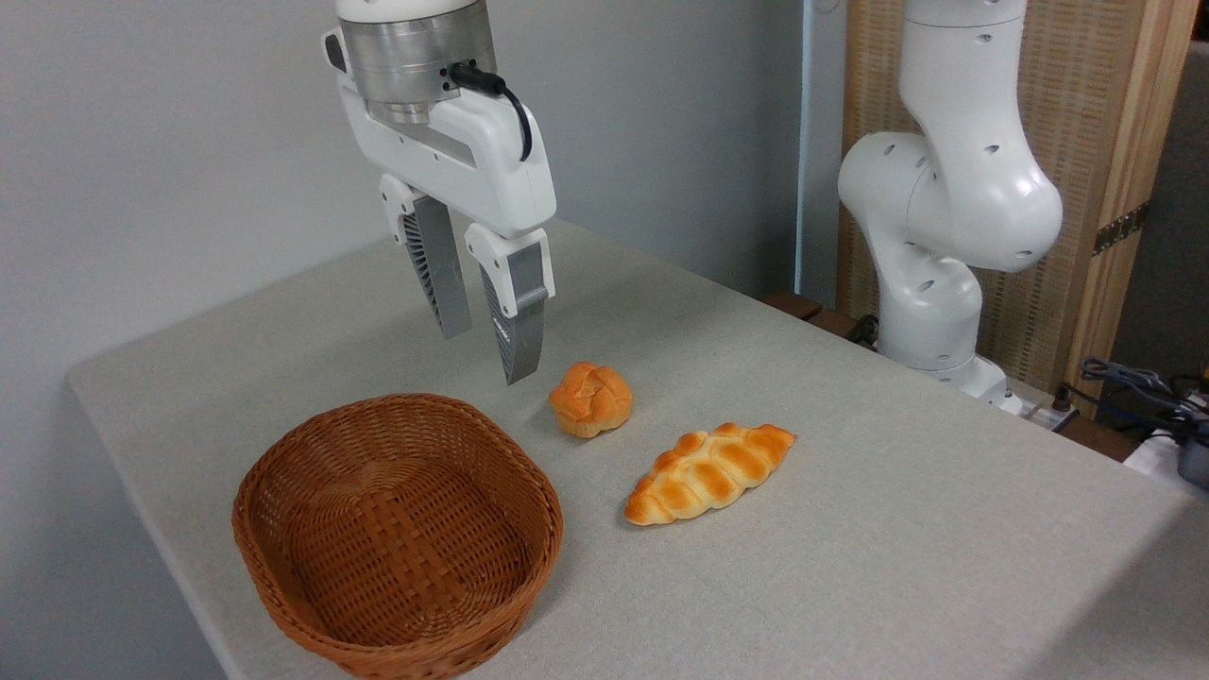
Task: Put bread into the basket
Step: 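Move the open gripper over the braided glazed roll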
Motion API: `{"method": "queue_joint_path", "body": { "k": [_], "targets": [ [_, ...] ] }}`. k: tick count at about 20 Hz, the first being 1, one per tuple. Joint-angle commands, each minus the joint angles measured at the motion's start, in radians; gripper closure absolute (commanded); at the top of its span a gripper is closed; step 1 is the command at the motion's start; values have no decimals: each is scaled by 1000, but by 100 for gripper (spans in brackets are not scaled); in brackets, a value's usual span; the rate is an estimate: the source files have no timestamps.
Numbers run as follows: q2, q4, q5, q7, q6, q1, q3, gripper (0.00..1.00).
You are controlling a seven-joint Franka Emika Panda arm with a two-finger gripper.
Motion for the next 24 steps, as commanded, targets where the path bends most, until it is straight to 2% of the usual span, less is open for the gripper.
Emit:
{"method": "queue_joint_path", "body": {
  "k": [1,4,12,14,16,18,24],
  "targets": [
    [-26,-13,-17,24,-25,-4,28,0],
    [-26,-16,-17,22,-25,-4,31,0],
    [-106,-118,-17,25,-3,-4,35,0],
    [-173,-215,-17,25,62,-3,36,0],
    [-254,-339,-17,25,139,24,35,0],
    [-343,-469,-17,30,176,31,35,0],
    [-543,-810,-11,217,251,103,35,0]
  ]
}}
